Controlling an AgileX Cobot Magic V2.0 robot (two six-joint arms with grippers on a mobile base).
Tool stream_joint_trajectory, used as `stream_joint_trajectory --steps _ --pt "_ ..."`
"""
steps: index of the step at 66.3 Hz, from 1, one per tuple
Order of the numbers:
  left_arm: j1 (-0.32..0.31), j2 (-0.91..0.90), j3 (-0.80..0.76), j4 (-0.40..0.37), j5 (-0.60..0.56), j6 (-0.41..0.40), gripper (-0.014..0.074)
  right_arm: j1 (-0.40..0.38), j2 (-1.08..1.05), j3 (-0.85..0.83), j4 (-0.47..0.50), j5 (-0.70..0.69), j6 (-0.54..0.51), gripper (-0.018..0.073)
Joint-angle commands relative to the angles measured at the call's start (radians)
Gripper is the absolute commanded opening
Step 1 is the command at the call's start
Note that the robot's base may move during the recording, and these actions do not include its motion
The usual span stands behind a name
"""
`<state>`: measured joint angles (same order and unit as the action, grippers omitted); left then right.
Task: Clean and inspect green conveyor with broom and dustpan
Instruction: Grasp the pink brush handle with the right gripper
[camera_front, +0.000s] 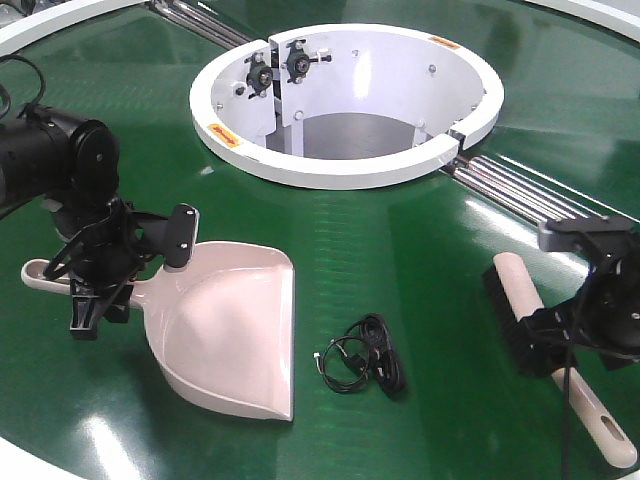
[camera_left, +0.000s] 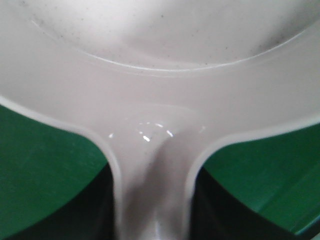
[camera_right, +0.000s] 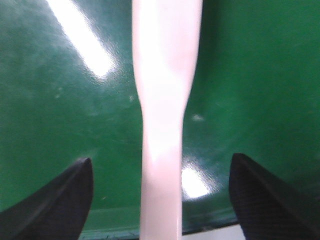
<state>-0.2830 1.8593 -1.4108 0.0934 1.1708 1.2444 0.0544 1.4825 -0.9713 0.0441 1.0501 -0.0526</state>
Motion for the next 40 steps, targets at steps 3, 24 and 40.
stream_joint_trajectory --steps 3,24,40 --pt "-0.002 -0.049 -0.030 0.000 -0.004 -0.007 -0.0007 0.001 0.038 -0.030 0.014 -0.004 -0.025 0.0493" --pt "-0.002 -0.049 -0.030 0.000 -0.004 -0.007 -0.0007 0.001 0.160 -0.030 0.015 -0.041 -0.025 0.0414" --pt "-0.002 -0.049 -0.030 0.000 -0.004 -0.007 -0.0007 0.001 0.191 -0.032 0.015 -0.083 -0.025 0.0224"
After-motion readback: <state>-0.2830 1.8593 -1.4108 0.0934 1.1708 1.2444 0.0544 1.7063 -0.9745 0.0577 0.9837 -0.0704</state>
